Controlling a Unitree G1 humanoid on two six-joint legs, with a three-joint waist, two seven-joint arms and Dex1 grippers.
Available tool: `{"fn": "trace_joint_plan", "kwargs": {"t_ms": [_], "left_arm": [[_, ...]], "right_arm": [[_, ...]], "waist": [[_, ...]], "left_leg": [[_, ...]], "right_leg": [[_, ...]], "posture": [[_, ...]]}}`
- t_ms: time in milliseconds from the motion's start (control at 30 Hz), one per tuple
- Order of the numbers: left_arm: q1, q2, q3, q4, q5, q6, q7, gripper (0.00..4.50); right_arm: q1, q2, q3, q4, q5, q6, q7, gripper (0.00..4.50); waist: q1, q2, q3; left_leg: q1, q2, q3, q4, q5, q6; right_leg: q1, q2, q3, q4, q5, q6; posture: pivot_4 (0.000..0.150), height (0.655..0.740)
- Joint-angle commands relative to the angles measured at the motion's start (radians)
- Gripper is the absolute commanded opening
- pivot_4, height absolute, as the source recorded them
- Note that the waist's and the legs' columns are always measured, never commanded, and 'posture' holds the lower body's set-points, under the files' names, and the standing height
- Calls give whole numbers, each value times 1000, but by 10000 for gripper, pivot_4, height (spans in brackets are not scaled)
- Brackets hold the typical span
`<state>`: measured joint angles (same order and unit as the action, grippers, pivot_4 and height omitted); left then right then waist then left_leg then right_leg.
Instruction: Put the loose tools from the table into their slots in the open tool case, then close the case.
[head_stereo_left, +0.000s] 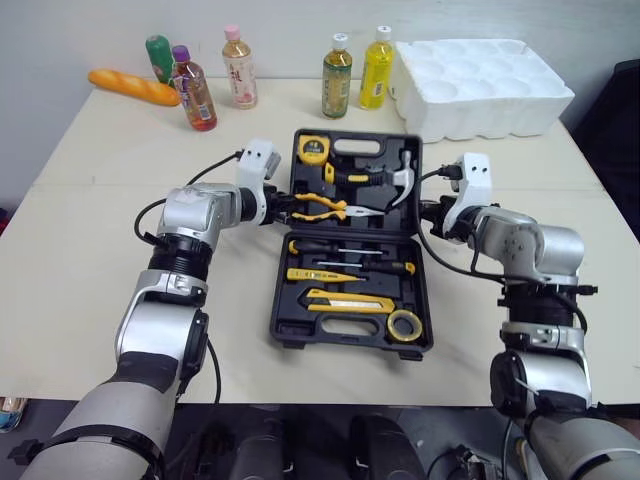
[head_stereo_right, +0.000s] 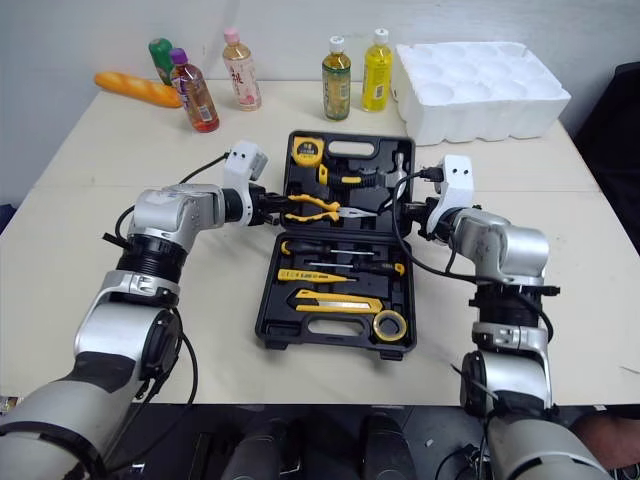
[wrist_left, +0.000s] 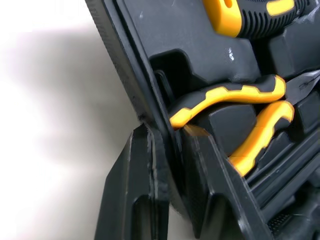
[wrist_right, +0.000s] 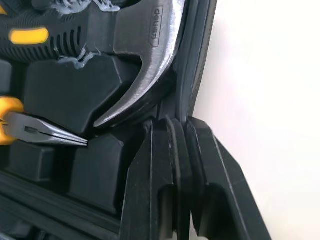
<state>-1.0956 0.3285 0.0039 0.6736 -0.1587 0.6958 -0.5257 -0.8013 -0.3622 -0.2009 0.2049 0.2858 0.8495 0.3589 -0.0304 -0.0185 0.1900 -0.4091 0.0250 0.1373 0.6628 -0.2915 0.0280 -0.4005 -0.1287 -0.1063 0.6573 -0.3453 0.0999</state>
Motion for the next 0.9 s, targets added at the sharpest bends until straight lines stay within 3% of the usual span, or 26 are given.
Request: {"fn": "trace_joint_plan", "kwargs": {"t_ms": [33,233,433,667,867,900], "left_arm": [[28,-11,72,-73,-7,-204,71,1224],[165,3,59,-149,55,-595,88,5],[321,52,13,-183,169,-890,136,5],[524,76,21,-314,139,-1010,92,5],[624,112,40,-366,107,-1003,56,5],[633,117,41,-382,89,-976,40,4395]], "right_arm": [[47,-36,80,-122,-82,-333,70,0],[196,-131,216,-23,-345,-880,7,0],[313,-230,296,85,-521,-1264,-66,0],[427,-323,326,210,-659,-1541,-178,0],[473,-322,342,255,-582,-1635,-117,0],[480,-325,342,245,-545,-1606,-71,3799]], "waist": [[0,0,0],[-1,0,0],[-1,-1,0],[1,-1,0],[-1,-1,0],[-1,-1,0]], "left_leg": [[0,0,0,0,0,0],[0,1,3,0,0,0],[1,1,4,0,0,0],[6,3,2,2,0,0],[9,4,1,1,0,0],[9,4,1,1,0,0]], "right_leg": [[-1,0,0,0,0,0],[-1,-1,1,1,0,0],[-1,-1,2,1,0,0],[6,-3,0,0,0,0],[9,-3,-1,-1,0,0],[9,-3,-1,-1,0,0]], "posture": [[1500,7400],[1500,7400],[1500,7400],[1500,7400],[1500,7400],[1500,7400]]}}
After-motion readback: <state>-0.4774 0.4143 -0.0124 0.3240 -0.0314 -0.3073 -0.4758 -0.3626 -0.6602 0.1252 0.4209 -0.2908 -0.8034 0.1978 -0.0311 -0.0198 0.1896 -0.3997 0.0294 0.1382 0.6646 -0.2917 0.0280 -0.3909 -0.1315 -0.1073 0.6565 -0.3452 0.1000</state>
